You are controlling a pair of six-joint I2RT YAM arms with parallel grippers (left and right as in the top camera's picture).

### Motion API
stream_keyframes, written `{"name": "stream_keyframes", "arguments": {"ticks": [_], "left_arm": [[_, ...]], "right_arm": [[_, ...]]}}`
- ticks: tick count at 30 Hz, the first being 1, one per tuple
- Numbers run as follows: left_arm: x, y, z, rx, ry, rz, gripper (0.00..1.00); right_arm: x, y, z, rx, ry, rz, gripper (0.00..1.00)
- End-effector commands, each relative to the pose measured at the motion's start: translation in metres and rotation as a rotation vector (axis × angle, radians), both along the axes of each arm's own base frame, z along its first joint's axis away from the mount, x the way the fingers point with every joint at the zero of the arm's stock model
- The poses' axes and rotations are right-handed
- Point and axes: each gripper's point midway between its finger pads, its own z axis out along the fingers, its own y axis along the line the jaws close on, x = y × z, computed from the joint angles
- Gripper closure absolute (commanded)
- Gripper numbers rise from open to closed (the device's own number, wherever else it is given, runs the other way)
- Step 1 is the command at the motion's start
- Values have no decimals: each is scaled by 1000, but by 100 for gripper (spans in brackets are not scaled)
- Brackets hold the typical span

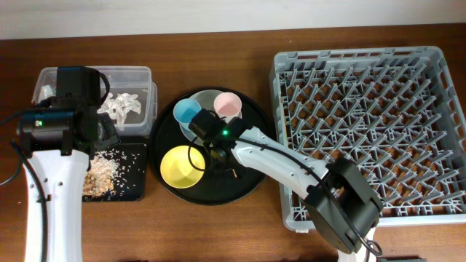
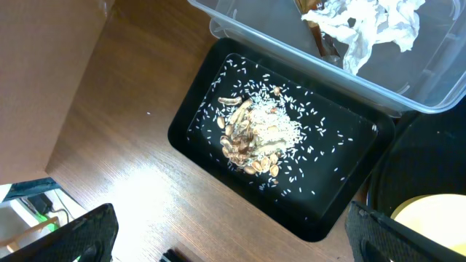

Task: Sort waste into correct bins and load items into the dishwasher rack
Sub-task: 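Reach the right gripper back and grasp the second chopstick, then carry the second chopstick into the dish rack and release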

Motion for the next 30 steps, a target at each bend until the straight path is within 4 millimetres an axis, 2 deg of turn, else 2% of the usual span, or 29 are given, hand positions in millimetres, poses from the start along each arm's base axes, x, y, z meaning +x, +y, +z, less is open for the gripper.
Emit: {"name": "stream_keyframes", "arguments": {"ticks": [1,6,12,17,18,21,25,28,30], "left_arm": [[-2,2,7,12,-18,3,1],[-2,2,7,12,-18,3,1],[-2,2,7,12,-18,2,1],[-2,2,7,12,-18,2,1],[-2,2,7,12,-18,2,1],[-2,2,7,12,-18,2,1],[-2,2,7,12,-18,3,1],[-2,2,7,12,-18,3,1],[-2,2,7,12,-18,3,1]], "right_arm": [[-5,-12,-17,-57,6,-10,78],[-5,-11,-18,-54,7,-10,78],[-14,-15,-31,-51,37,-14,79],[-16,-12,-30,-33,51,-11,96],[-17,-10,-28,-25,54,-10,96],[-14,-7,-1,-11,40,-9,96],[-9,1,60,74,-22,-6,96],[-11,-5,101,134,-83,-10,96],[-9,-17,117,143,-109,-30,96]]}}
